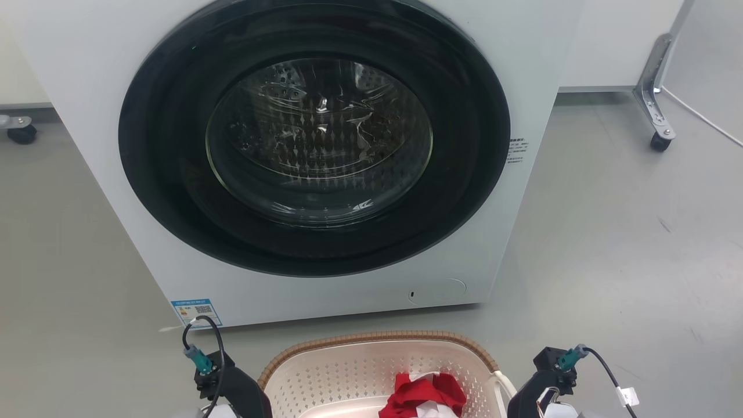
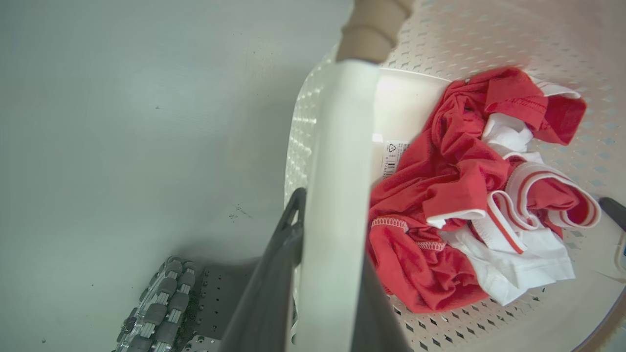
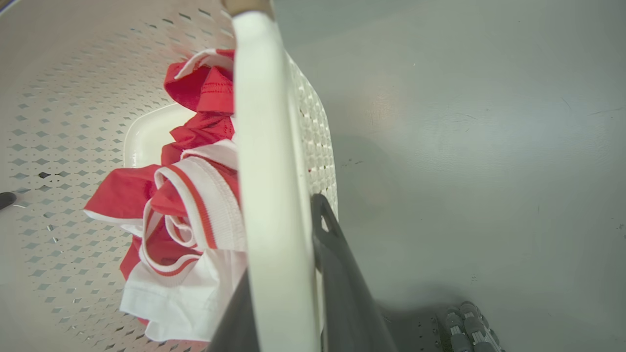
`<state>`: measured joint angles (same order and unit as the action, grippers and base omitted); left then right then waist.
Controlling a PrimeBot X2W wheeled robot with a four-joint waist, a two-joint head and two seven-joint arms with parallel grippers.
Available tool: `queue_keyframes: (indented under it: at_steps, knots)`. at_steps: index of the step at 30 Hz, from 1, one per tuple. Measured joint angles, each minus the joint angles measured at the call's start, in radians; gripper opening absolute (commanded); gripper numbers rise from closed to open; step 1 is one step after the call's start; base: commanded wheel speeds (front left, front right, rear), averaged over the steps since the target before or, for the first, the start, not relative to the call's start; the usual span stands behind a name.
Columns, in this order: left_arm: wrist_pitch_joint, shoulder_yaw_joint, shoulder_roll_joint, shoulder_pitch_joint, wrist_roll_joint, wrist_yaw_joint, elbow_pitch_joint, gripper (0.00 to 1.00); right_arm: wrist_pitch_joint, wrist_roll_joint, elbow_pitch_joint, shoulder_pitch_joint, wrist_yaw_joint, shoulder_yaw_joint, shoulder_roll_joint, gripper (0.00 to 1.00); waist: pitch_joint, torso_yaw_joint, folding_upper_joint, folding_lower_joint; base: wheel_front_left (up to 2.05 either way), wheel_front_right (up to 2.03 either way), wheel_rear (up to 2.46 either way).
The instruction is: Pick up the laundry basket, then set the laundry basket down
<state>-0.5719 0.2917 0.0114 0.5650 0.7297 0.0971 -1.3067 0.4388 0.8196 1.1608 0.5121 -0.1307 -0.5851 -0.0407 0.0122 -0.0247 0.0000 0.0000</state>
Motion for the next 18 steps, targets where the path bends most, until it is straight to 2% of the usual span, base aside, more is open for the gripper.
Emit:
queue_keyframes:
  at_steps: [18]
  knots:
    - [0.046, 0.001, -0.004, 0.000, 0.001, -0.001, 0.001, 0.00, -0.054, 0.009, -0.006, 0.002, 0.000, -0.027, -0.008, 0.00, -0.011, 0.004, 0.0000, 0.0000, 0.00, 0.00, 0.00]
